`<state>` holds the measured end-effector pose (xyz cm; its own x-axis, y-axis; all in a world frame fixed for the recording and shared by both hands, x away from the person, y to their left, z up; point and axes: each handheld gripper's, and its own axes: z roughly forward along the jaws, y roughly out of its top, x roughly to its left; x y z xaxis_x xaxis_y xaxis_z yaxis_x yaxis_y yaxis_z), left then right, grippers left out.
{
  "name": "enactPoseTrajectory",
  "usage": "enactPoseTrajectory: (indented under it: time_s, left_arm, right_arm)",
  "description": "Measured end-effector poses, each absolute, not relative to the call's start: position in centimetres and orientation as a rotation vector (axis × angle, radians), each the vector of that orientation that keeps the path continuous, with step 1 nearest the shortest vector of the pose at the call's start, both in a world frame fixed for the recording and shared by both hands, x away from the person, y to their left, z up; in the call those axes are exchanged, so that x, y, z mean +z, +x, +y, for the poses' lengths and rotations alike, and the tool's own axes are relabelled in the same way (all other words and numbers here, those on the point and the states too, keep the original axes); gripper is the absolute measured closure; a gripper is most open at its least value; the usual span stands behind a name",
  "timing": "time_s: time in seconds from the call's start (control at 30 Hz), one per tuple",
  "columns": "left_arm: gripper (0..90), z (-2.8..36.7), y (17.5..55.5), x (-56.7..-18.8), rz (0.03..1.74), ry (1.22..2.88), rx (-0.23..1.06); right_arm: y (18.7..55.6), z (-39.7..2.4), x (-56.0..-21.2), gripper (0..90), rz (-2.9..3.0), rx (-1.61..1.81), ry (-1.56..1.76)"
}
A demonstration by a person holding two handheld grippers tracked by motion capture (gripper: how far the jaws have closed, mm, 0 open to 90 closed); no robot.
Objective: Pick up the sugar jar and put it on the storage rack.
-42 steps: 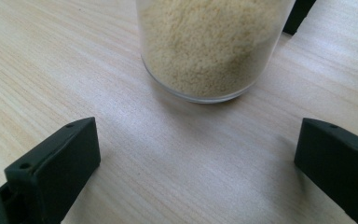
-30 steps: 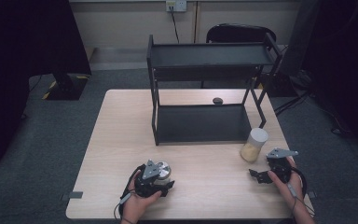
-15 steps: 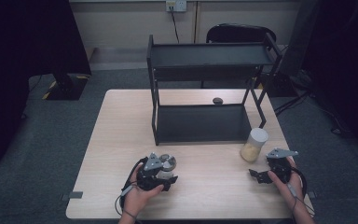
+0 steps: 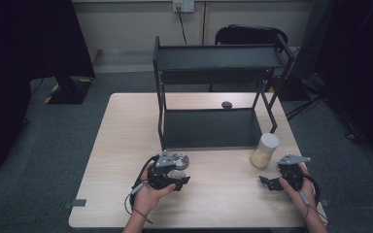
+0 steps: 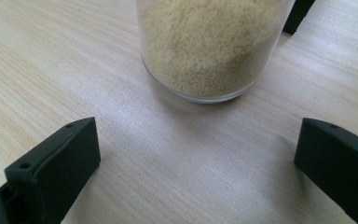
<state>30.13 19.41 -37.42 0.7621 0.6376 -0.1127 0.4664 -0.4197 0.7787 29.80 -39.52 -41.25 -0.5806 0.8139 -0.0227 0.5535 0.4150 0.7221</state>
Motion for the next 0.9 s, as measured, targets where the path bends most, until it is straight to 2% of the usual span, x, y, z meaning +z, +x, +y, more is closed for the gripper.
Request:
enactPoseTrajectory:
  time_s: [0.9]
  left_arm:
    - [30.9, 16.4, 34.5, -34.8, 0.806, 2.058, 0.232]
  right_arm:
    - [29.8, -39.5, -41.3, 0.0, 2.303, 0.968, 1.175]
